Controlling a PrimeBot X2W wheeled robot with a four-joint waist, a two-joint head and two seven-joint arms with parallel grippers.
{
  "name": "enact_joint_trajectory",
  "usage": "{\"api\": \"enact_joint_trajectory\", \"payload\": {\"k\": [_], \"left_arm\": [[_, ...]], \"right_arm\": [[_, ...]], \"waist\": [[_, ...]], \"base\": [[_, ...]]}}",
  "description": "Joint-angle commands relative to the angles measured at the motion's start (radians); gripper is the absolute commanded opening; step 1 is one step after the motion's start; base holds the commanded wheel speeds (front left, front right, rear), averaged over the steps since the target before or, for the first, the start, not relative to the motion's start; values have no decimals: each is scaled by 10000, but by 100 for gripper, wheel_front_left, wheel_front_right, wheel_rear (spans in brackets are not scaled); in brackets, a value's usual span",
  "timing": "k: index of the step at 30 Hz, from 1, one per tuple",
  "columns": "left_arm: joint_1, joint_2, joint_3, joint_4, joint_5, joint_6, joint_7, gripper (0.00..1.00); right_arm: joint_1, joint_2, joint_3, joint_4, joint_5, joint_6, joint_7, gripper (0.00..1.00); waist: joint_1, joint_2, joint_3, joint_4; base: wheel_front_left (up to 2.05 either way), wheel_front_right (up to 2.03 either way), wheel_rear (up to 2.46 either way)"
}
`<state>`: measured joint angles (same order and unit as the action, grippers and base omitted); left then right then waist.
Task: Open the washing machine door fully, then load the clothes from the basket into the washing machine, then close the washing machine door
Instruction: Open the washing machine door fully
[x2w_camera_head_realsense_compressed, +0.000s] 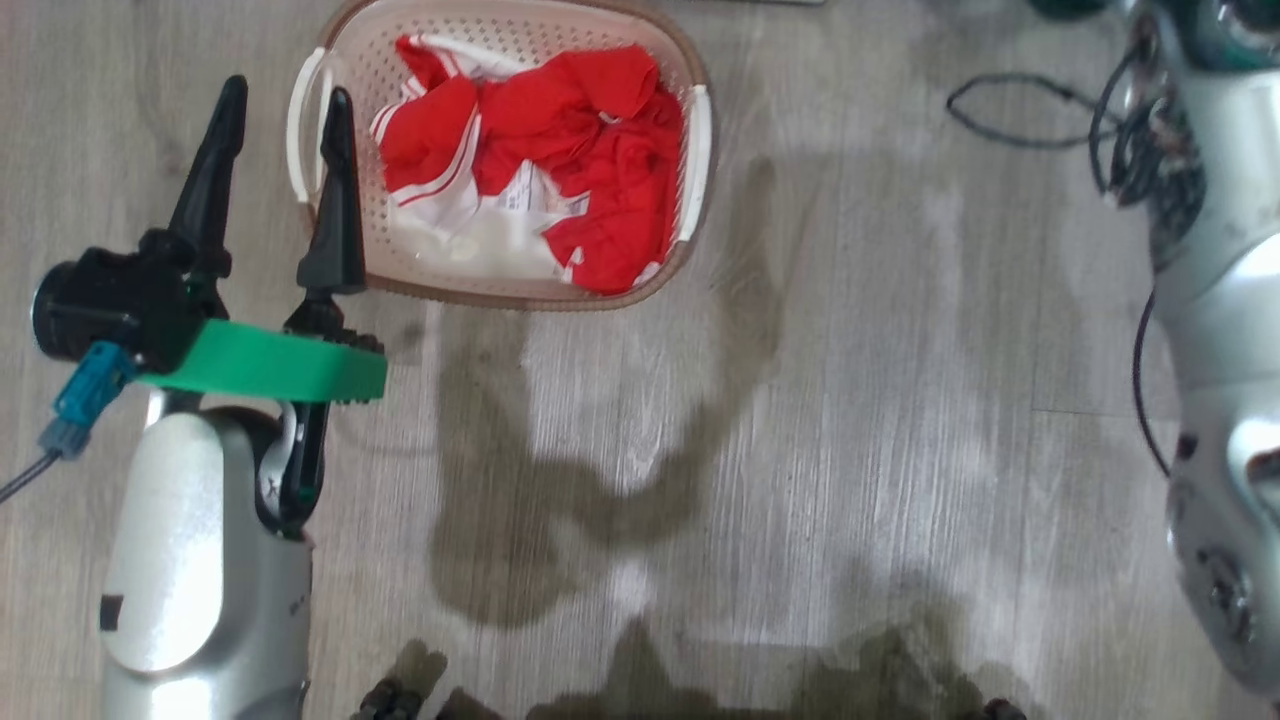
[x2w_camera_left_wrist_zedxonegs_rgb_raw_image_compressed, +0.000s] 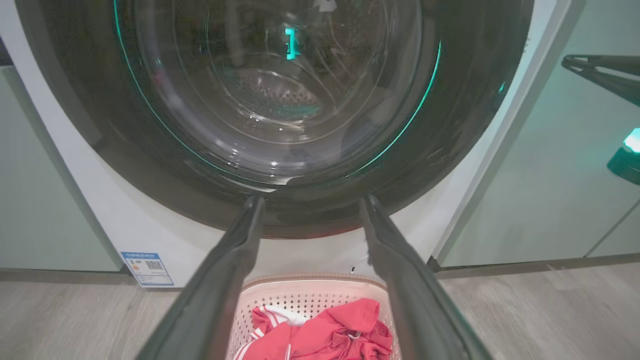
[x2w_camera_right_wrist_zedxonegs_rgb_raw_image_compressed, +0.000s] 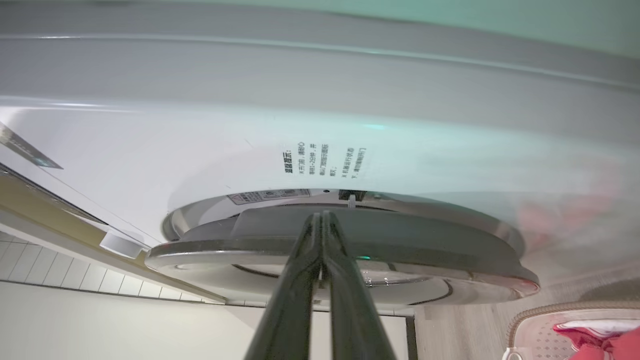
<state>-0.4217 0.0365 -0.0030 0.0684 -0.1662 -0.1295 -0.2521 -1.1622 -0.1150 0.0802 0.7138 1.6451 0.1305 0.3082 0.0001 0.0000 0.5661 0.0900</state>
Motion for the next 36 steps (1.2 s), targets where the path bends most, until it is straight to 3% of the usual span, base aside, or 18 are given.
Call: {"api": "enact_joint_trajectory", "payload": {"k": [1, 20, 36], "left_arm": [[-187, 159, 231, -375, -61, -10, -97, 100], [-508, 142, -29, -309, -297, -11, -97, 100], [-679, 138, -100, -222, -405, -11, -97, 100]], "right_arm": [[-606, 113, 189, -78, -108, 2, 93, 0], [-3083, 318, 1002, 1817, -913, 2, 175, 0], [-3598, 377, 1188, 2270, -864, 2, 967, 0]], "waist": [[-1, 0, 171, 157], [-1, 0, 760, 688], [-1, 0, 892, 793]], "base": [[0, 0, 0], [0, 0, 0], [0, 0, 0]]}}
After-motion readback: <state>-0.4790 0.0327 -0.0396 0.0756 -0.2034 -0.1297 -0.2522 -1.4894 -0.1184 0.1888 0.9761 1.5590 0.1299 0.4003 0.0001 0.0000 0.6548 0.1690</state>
